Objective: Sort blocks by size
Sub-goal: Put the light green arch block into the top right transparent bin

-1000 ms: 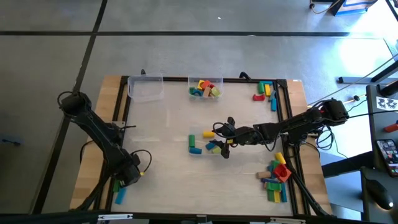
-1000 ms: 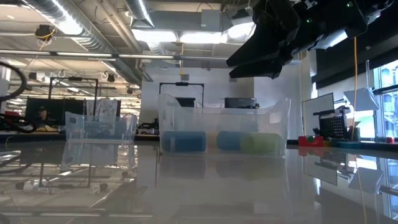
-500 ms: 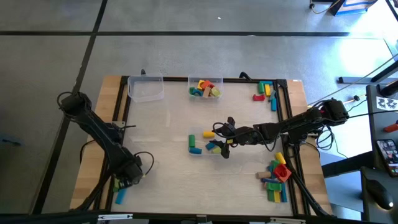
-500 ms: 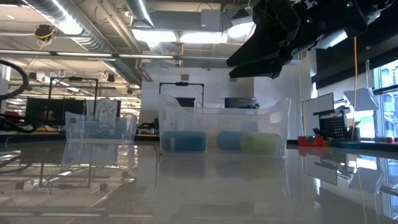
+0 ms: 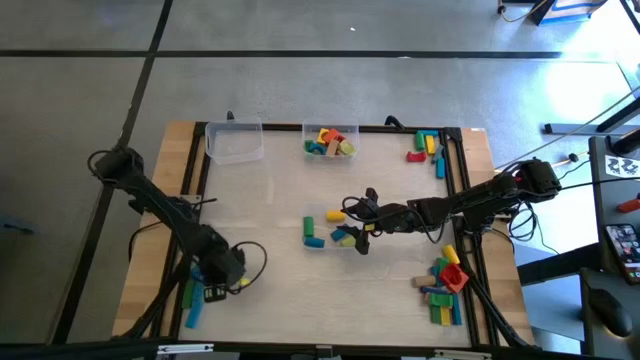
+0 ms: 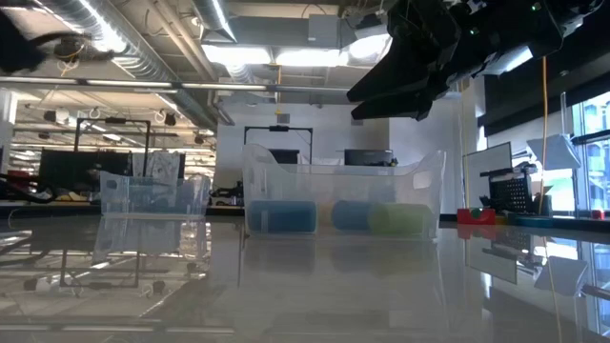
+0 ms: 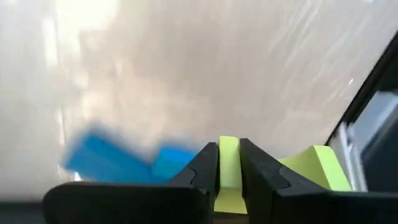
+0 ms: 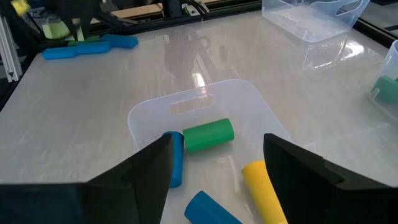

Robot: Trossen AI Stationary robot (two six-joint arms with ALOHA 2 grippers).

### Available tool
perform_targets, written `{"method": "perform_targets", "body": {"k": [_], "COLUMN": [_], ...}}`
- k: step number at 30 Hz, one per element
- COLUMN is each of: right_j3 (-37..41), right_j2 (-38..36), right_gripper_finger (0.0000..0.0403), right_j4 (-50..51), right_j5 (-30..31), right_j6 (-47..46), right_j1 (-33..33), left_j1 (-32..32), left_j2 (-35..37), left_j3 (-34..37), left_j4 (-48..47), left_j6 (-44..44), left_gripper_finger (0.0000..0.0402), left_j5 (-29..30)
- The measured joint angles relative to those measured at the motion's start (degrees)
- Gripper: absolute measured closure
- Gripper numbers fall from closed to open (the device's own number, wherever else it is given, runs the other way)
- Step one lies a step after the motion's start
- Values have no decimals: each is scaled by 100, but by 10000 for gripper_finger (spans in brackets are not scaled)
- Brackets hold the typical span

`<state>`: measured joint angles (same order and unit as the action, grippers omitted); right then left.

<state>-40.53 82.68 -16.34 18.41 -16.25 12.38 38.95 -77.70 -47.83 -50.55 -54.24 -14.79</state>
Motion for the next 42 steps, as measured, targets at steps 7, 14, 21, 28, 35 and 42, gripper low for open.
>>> {"method": "perform_targets", "body": {"k": [7,14,21,28,35,42], "right_j3": [0,0,0,0,0,0], "right_j2": [-1,-1,-1,-1,-1,-1], "right_gripper_finger": [157,157,157,157,157,157], "right_j4": [0,-1,0,0,18,31], "right_j5": [0,0,0,0,0,2], "right_j6": [0,0,0,2,2,22], "right_j1": [0,0,0,0,0,0], "left_j1": [-826,-1696,-2527,-3315,-4171,-4880], "left_j2": [348,572,615,615,615,391], "left_j3": [-307,-458,-468,-468,-468,-468], "left_j4": [5,40,650,1542,2653,3825], "left_j6": [1370,2651,3689,4704,5386,5569], "left_gripper_finger": [360,354,352,349,348,348], "left_j5": [858,1712,2210,2208,2208,2210]}}
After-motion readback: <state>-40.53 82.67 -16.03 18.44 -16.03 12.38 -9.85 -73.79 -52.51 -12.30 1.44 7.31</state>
